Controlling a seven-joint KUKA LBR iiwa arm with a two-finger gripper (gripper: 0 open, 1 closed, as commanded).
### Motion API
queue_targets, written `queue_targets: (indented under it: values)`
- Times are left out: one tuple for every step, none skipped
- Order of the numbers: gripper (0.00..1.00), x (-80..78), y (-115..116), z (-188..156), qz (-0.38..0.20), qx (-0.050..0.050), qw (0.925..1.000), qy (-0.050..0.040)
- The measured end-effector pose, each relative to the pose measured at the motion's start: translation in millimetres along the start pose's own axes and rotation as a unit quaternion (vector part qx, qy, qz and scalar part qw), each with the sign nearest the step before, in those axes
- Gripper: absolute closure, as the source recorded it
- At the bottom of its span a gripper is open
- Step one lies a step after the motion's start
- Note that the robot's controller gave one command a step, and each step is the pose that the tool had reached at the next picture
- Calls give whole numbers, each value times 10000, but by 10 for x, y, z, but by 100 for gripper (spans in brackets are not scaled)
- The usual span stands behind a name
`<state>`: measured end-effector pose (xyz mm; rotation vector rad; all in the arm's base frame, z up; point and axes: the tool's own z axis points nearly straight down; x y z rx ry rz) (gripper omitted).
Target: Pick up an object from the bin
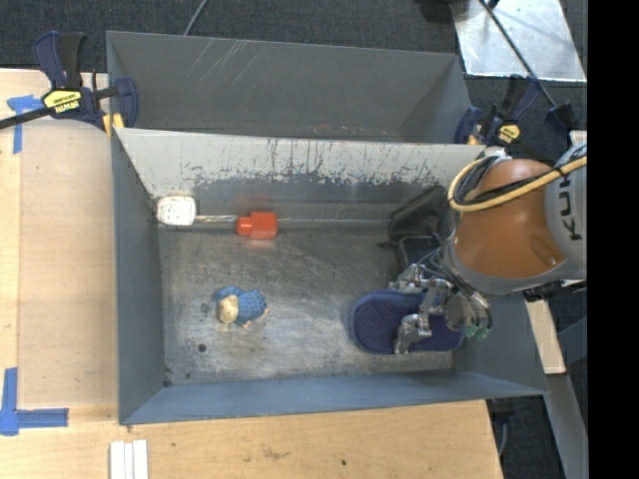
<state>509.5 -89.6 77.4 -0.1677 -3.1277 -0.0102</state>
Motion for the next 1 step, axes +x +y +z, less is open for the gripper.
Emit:
queue_targets:
  values:
    - [100,16,14,-307,-13,16,10000,-24]
